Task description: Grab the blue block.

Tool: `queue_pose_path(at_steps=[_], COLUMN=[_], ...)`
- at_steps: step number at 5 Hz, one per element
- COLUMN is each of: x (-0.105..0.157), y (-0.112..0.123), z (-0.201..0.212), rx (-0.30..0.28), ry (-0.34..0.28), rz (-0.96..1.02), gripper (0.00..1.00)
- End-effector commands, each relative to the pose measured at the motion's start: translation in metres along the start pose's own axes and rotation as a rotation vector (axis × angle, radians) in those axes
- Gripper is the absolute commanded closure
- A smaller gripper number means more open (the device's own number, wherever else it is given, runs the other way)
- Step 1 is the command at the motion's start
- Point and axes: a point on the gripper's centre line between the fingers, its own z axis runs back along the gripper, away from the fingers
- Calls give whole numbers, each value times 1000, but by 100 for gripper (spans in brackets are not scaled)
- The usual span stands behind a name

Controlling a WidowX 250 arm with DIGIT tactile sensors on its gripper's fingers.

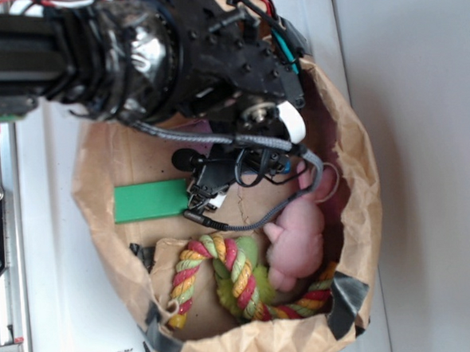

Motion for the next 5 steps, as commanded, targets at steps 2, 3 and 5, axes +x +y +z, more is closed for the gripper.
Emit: queue_pose_path(at_steps=[2,3,5], x=[10,5,2], y=[7,3,11], z=[9,14,37], rx=[5,11,-19], ry=[-9,-19,-49], rz=[32,46,95], gripper=[100,100,100])
